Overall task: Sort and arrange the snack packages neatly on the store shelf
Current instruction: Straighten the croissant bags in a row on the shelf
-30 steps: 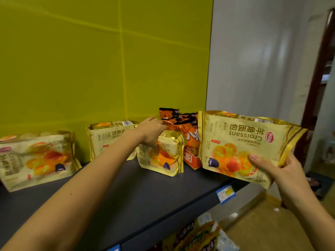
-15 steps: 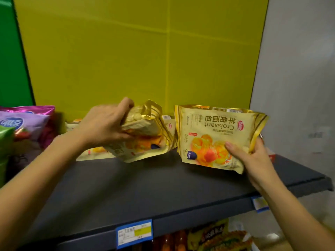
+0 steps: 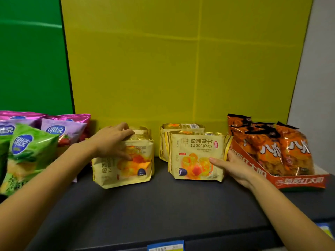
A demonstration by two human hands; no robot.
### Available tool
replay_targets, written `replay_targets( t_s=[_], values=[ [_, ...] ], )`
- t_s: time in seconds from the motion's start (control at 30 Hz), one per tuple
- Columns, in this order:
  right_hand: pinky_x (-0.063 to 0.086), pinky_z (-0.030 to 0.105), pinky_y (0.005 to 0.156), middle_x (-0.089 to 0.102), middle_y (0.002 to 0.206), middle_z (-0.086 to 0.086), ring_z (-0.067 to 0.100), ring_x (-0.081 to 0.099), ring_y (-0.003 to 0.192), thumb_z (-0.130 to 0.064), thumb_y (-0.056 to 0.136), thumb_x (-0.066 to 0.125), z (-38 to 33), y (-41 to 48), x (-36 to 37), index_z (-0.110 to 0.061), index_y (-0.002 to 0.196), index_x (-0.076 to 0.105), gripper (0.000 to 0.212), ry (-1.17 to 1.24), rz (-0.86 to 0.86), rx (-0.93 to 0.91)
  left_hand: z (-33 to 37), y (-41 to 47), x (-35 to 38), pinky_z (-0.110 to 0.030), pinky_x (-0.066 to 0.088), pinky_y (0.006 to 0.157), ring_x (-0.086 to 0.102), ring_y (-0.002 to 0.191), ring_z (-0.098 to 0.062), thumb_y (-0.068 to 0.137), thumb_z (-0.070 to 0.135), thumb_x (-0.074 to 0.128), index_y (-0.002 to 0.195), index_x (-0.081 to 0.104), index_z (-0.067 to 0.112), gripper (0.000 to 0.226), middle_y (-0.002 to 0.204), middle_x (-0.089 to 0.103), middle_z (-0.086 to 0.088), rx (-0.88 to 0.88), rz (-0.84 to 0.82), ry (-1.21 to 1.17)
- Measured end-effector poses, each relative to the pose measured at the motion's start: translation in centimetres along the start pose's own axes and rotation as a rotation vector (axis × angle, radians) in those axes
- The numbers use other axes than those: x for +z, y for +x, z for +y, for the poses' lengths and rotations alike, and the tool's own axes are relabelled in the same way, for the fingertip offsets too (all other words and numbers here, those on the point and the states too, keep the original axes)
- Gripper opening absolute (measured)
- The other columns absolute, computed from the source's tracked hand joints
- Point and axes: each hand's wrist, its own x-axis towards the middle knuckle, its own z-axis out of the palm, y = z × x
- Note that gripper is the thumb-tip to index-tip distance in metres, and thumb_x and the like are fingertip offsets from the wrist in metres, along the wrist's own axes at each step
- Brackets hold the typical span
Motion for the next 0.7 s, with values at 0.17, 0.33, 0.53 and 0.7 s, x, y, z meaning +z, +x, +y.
replay_targets(
  t_s=[0.17, 0.33, 0.53, 0.7],
  values=[
    [0.055, 0.017, 0.069, 0.067, 0.106, -0.007, 0.005, 0.066, 0.094, -0.045, 0.037, 0.088, -0.2, 1.0, 0.0, -0.022, 0.127, 0.046, 0.103, -0.093, -0.069, 0.046, -0.7, 0.2, 0.5, -0.028, 0.042, 0.082, 0.048, 0.111, -0.018, 0.070, 0.058, 0.066, 0.135, 0.040, 0.019, 0.079, 0.128, 0.046, -0.003, 0.053, 0.057, -0.042],
    [0.047, 0.017, 0.073, 0.058, 0.104, -0.010, 0.005, 0.057, 0.095, -0.015, 0.081, 0.067, -0.5, 2.4, 1.8, -0.018, 0.132, 0.036, 0.060, -0.161, -0.058, 0.080, -0.9, 0.5, 1.0, -0.028, 0.041, 0.078, 0.052, 0.109, -0.021, 0.070, 0.054, 0.069, 0.133, 0.043, 0.016, 0.078, 0.126, 0.052, -0.004, 0.106, 0.126, -0.094],
    [0.049, 0.018, 0.075, 0.059, 0.115, -0.005, 0.003, 0.058, 0.097, -0.015, 0.083, 0.065, -0.5, 3.6, 3.0, -0.020, 0.139, 0.033, 0.065, -0.191, -0.116, 0.091, -0.7, 1.5, 1.4, -0.027, 0.041, 0.080, 0.051, 0.114, -0.018, 0.073, 0.057, 0.063, 0.135, 0.039, 0.019, 0.077, 0.129, 0.050, 0.000, 0.094, 0.125, -0.015],
    [0.048, 0.018, 0.071, 0.059, 0.104, -0.012, 0.001, 0.057, 0.093, -0.012, 0.081, 0.067, 0.0, 3.5, 3.6, -0.020, 0.139, 0.030, 0.069, -0.161, -0.106, 0.097, -0.9, 2.4, 1.5, -0.025, 0.042, 0.081, 0.049, 0.119, -0.016, 0.075, 0.059, 0.060, 0.137, 0.035, 0.020, 0.077, 0.135, 0.047, 0.002, 0.103, 0.079, 0.018]
  ],
)
